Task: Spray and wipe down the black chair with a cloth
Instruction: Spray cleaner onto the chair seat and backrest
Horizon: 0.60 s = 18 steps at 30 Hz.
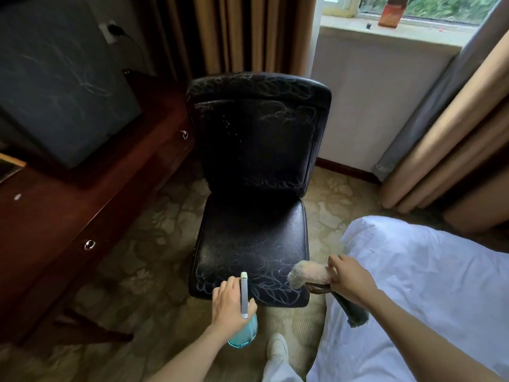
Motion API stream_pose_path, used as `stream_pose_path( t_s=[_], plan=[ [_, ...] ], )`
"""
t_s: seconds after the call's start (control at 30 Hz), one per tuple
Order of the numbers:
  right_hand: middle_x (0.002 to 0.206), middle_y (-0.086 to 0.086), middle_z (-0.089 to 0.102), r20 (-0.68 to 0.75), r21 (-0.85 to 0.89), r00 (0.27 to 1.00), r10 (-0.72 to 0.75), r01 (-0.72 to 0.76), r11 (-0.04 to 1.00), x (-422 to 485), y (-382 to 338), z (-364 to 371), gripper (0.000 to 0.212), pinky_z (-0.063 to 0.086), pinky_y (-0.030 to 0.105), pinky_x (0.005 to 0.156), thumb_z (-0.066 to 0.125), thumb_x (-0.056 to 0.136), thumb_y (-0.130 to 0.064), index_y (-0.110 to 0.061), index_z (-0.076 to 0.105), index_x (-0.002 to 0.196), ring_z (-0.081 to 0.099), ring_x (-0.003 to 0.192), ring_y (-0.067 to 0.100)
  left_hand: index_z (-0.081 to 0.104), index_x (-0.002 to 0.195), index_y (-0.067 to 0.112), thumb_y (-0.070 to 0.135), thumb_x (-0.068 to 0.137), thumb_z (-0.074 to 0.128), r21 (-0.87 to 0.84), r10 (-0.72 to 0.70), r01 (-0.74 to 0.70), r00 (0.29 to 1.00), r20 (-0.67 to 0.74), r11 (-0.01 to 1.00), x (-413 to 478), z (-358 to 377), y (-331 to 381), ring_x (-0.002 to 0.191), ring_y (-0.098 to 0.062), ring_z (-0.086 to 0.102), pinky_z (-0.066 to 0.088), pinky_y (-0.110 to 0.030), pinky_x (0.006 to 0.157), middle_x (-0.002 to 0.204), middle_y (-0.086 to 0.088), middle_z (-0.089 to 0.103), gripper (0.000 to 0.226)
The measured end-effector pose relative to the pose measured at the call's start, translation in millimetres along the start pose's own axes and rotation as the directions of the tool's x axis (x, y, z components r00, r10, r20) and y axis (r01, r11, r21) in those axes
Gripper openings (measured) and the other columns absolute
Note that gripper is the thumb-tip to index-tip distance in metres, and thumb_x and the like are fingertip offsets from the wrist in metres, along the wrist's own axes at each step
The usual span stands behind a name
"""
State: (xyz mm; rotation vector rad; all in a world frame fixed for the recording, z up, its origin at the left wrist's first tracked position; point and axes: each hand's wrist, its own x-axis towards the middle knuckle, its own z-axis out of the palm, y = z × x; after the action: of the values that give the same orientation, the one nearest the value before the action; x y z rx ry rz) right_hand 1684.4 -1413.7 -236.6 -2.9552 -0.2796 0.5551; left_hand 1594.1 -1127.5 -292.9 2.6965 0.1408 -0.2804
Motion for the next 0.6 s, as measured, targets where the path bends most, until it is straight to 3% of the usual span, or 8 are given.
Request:
stream_pose_path(
  t_s=[0.17, 0.3, 0.4, 0.6],
  plan=[
    [0.106, -0.002, 0.052, -0.015, -0.012, 0.998, -0.066, 0.066, 0.998, 37, 3, -17, 0.026, 0.030, 0.023, 0.057, 0.061, 0.083, -0.029, -0.024, 0.039, 0.096, 0.038, 0.089, 0.014, 0.055, 0.118, 0.021, 0.046, 0.085, 0.058, -0.024, -0.083, 0.081, 0.991, -0.106, 0.996, 18, -13, -12, 0.102, -0.013, 0.053, 0.038, -0.027, 0.091, 0.106, 0.007, 0.055, 0.042],
    [0.101, -0.003, 0.048, -0.010, -0.003, 0.991, -0.135, 0.135, 0.991, 66, 0, -23, 0.024, 0.036, 0.028, 0.065, 0.059, 0.082, -0.028, -0.022, 0.040, 0.096, 0.047, 0.098, 0.019, 0.061, 0.108, 0.018, 0.044, 0.080, 0.065, -0.033, -0.143, 0.140, 0.969, -0.201, 0.990, 29, -19, -24, 0.091, -0.015, 0.057, 0.044, -0.031, 0.083, 0.095, 0.006, 0.058, 0.039],
    [0.103, -0.001, 0.051, -0.002, -0.024, 0.983, -0.181, 0.181, 0.983, 88, -5, -24, 0.028, 0.036, 0.029, 0.068, 0.059, 0.080, -0.027, -0.019, 0.047, 0.103, 0.048, 0.101, 0.022, 0.062, 0.106, 0.017, 0.044, 0.078, 0.065, -0.036, -0.179, 0.175, 0.951, -0.254, 0.984, 35, -24, -30, 0.088, -0.017, 0.059, 0.046, -0.032, 0.079, 0.093, 0.005, 0.059, 0.039],
    [0.104, 0.001, 0.052, 0.003, -0.079, 0.967, -0.254, 0.254, 0.964, 113, -31, -29, 0.024, 0.029, 0.029, 0.064, 0.058, 0.081, -0.025, -0.019, 0.045, 0.100, 0.049, 0.101, 0.024, 0.061, 0.112, 0.017, 0.041, 0.080, 0.067, -0.188, -0.279, 0.225, 0.896, -0.346, 0.956, 39, -34, -34, 0.091, -0.017, 0.058, 0.046, -0.034, 0.083, 0.099, 0.004, 0.061, 0.040]
  ],
)
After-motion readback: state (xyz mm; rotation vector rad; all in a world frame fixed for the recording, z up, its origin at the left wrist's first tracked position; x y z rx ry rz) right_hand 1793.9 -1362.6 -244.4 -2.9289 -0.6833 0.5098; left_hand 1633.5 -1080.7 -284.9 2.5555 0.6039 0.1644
